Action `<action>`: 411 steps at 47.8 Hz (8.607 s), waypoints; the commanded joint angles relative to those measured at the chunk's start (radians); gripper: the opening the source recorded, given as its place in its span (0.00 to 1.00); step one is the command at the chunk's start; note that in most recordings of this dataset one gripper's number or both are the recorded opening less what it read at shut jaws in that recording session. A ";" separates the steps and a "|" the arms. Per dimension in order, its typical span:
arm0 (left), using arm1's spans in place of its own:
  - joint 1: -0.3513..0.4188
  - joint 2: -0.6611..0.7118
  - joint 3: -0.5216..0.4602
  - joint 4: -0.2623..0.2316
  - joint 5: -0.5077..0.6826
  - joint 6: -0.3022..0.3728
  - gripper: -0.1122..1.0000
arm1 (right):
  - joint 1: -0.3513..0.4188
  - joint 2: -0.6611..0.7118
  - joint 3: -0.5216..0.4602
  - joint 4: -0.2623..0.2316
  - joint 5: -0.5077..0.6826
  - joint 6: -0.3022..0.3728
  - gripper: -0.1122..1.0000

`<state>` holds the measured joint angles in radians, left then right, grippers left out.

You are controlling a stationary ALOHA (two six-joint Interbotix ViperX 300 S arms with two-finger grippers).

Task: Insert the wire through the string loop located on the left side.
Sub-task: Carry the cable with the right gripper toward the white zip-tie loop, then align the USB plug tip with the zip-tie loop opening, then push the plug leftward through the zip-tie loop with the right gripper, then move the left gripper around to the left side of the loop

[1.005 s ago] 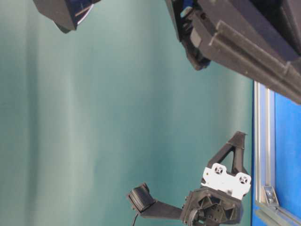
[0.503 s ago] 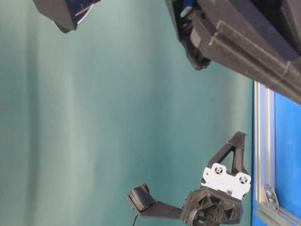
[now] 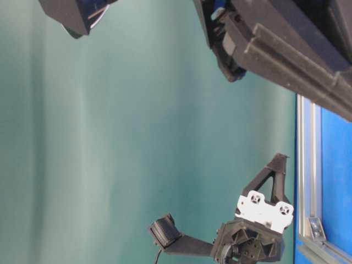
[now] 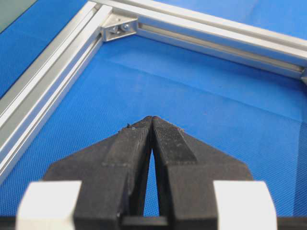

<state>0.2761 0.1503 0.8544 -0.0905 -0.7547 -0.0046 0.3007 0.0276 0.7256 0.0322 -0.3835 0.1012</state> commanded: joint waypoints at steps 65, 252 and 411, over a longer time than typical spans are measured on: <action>-0.002 -0.037 -0.009 0.003 -0.005 -0.002 0.10 | -0.242 -0.026 0.037 0.000 -0.005 0.000 0.10; -0.002 -0.043 -0.005 0.005 -0.005 -0.002 0.10 | -0.270 0.364 -0.399 0.005 -0.009 0.005 0.10; -0.380 -0.416 0.423 0.011 0.167 -0.006 0.90 | -0.268 0.362 -0.396 0.006 -0.008 0.008 0.10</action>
<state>-0.0966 -0.3175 1.3070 -0.0813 -0.5722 -0.0092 0.0307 0.4096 0.3497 0.0383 -0.3850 0.1074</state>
